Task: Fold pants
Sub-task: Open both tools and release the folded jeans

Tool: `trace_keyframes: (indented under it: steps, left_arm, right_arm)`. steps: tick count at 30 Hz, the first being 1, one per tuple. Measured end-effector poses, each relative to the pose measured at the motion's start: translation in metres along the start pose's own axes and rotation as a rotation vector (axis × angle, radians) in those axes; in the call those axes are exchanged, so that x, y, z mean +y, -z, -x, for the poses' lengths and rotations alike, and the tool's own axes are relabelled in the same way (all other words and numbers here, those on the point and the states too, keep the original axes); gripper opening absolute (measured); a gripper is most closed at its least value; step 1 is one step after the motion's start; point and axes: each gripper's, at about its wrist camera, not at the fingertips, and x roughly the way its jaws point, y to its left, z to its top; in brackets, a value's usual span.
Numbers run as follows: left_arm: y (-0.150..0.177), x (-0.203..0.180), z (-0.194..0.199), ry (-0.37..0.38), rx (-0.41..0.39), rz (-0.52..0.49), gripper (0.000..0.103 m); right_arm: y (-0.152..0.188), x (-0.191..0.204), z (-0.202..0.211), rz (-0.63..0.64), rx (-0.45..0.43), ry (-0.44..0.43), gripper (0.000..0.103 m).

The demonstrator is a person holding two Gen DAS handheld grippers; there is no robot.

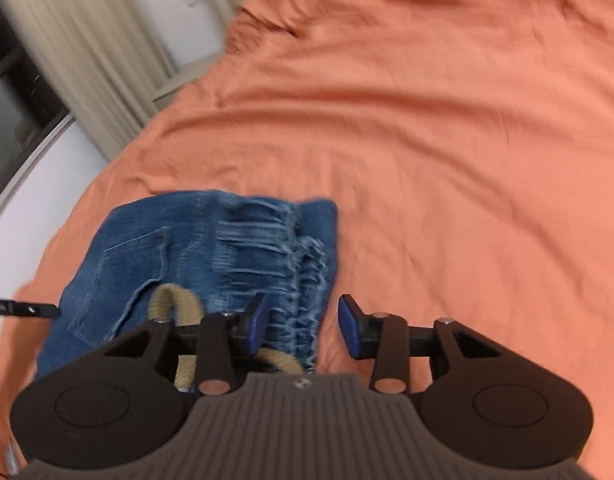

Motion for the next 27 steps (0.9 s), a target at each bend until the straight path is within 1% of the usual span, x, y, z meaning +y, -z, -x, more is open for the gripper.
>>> trace_keyframes:
  steps: [3, 4, 6, 7, 9, 11, 13, 15, 18, 22, 23, 24, 27]
  left_arm:
    - [0.017, -0.016, 0.011, 0.007, -0.019, -0.037, 0.025]
    - [0.022, -0.021, 0.011, -0.009, -0.014, -0.052, 0.025]
    - [0.03, -0.027, 0.003, -0.047, 0.02, -0.071, 0.025]
    - [0.033, -0.026, -0.003, -0.065, 0.04, -0.056, 0.025]
    - [0.037, -0.02, -0.01, -0.079, 0.066, -0.043, 0.025]
    - [0.042, -0.013, -0.017, -0.074, 0.095, -0.021, 0.026]
    - [0.044, -0.008, -0.027, -0.065, 0.123, -0.003, 0.026]
    - [0.046, -0.008, -0.032, -0.075, 0.135, -0.009, 0.029]
    - [0.042, -0.01, -0.032, -0.092, 0.14, -0.013, 0.029]
    - [0.04, -0.024, -0.016, -0.129, 0.108, -0.058, 0.03]
    - [0.04, -0.028, -0.01, -0.13, 0.091, -0.064, 0.03]
    - [0.04, -0.032, -0.002, -0.127, 0.064, -0.07, 0.03]
    - [0.04, -0.044, 0.023, -0.121, -0.022, -0.072, 0.03]
  right_arm:
    - [0.011, 0.028, 0.022, 0.132, -0.065, -0.021, 0.036]
    - [0.016, 0.038, 0.025, 0.183, -0.079, -0.019, 0.036]
    - [0.027, 0.055, 0.024, 0.258, -0.087, -0.014, 0.035]
    - [0.031, 0.058, 0.022, 0.277, -0.079, -0.011, 0.033]
    - [0.04, 0.06, 0.013, 0.285, -0.051, 0.006, 0.031]
    - [0.047, 0.055, 0.002, 0.274, -0.023, 0.028, 0.031]
    - [0.051, 0.048, -0.008, 0.245, 0.015, 0.025, 0.031]
    - [0.054, 0.045, -0.014, 0.244, 0.029, 0.031, 0.031]
    - [0.053, 0.049, -0.025, 0.263, 0.039, 0.052, 0.031]
    - [0.043, 0.049, -0.025, 0.238, 0.058, 0.054, 0.031]
    - [0.041, 0.053, -0.023, 0.24, 0.057, 0.053, 0.033]
    - [0.04, 0.055, -0.018, 0.245, 0.051, 0.048, 0.033]
    - [0.037, 0.059, 0.005, 0.26, 0.017, 0.041, 0.041]
